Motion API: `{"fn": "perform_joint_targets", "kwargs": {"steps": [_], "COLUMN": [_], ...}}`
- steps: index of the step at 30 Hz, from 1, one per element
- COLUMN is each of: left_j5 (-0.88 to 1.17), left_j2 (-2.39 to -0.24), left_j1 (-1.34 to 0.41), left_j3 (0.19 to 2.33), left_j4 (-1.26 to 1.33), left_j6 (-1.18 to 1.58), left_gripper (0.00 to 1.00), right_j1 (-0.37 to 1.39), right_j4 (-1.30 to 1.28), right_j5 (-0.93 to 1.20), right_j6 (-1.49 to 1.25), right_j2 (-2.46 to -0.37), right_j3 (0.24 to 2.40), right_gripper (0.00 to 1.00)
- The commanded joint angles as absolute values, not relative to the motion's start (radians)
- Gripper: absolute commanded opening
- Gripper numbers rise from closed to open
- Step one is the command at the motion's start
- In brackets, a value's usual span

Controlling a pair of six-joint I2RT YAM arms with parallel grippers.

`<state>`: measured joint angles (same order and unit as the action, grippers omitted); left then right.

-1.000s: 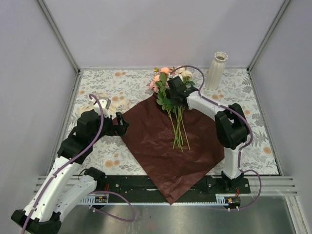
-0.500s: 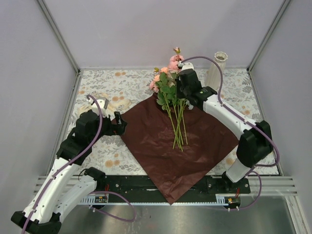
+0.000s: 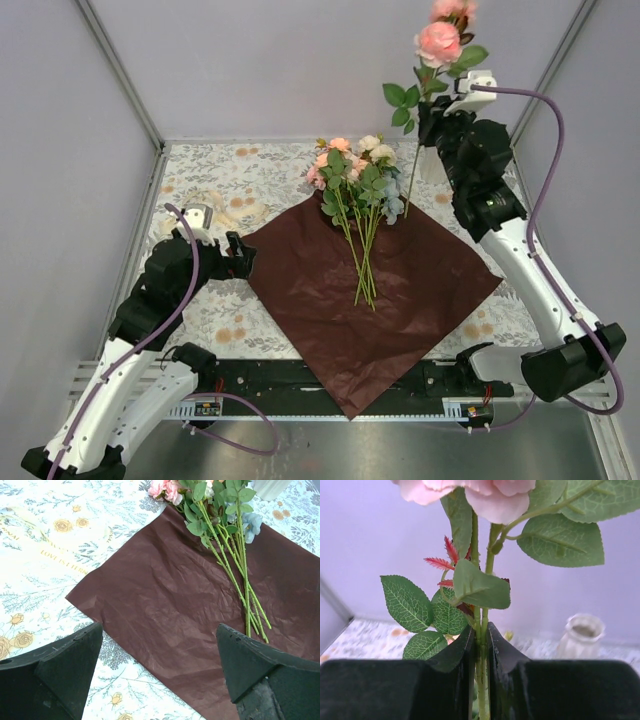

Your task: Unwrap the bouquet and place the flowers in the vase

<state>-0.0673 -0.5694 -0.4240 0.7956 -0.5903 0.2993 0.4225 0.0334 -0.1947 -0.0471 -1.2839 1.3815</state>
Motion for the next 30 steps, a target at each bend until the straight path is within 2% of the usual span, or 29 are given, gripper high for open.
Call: {"fn": "perform_joint_targets", "kwargs": {"steps": [1,4,10,19,30], "left_j5": [-0.087,-0.077,-0.078,-0.090,-0.092], "left_j2": [-0.566,-0.574,-0.584,-0.586,-0.603], "left_j1": [-0.426,-0.426,-0.429,-0.430,-0.430], "left_j3": [0.792,0.790,0.792,0.793,0.793], "left_j4": [-0.523,-0.523,-0.523,-0.528,-0.531], "left_j6": [0.298,0.301,0.299,0.287,0.285], "left_gripper": [0.99,0.99,0.99,0.99,0.99], "right_j1": [0.327,0.296,0.190,0.078,0.006], "right_j4": [0.314,0.544,0.693,0.692,0.756], "right_j5": [-0.094,-0.060,-0.028,-0.003,0.090], "right_j6": [0.095,0.199,0.204,0.169,0.034], "right_j2": [-1.305,-1.356,-1.535,-1.730,-1.856], "right_j3": [1.434,1.423,1.584,1.815,1.784], "right_gripper": [0.00,0.00,0.00,0.00,0.00]}}
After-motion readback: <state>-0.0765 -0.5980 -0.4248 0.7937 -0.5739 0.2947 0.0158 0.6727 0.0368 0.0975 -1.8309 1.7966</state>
